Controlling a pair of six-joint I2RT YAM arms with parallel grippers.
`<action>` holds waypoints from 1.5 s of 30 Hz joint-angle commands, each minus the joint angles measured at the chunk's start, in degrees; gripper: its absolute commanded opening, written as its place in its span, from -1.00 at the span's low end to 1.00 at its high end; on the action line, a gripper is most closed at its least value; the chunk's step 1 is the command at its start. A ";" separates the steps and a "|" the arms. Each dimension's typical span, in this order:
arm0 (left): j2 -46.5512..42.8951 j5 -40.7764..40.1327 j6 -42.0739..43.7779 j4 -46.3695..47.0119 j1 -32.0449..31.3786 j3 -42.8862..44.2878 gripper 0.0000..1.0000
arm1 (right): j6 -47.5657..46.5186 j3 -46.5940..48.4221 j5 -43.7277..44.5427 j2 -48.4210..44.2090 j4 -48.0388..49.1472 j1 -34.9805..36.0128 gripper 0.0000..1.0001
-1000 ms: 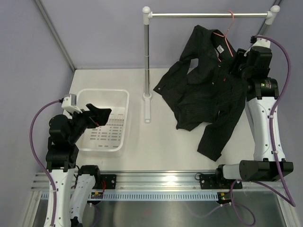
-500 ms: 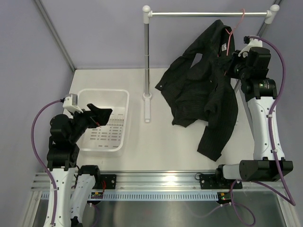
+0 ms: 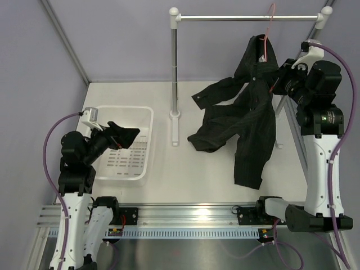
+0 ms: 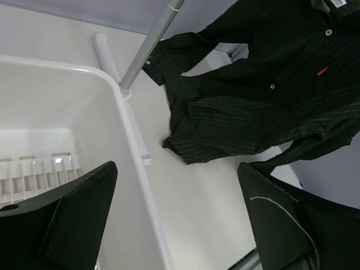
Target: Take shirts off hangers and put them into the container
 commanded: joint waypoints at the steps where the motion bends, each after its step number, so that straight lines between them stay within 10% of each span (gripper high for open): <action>1: 1.61 8.04 0.28 5.61 0.06 2.86 0.92 | 1.48 3.80 -5.14 -3.63 -0.19 -0.15 -1.00; 10: 4.50 7.87 1.50 4.40 -0.38 8.48 0.96 | 5.86 -4.10 -12.78 -11.18 2.95 -0.15 -1.00; 31: 25.34 7.43 1.24 17.91 -24.19 25.37 0.94 | 10.09 -12.55 -39.15 -19.63 2.69 0.91 -1.00; 45: 33.87 -1.53 11.35 15.90 -32.63 36.01 0.92 | 19.40 -23.97 -39.78 -20.77 11.22 17.60 -1.00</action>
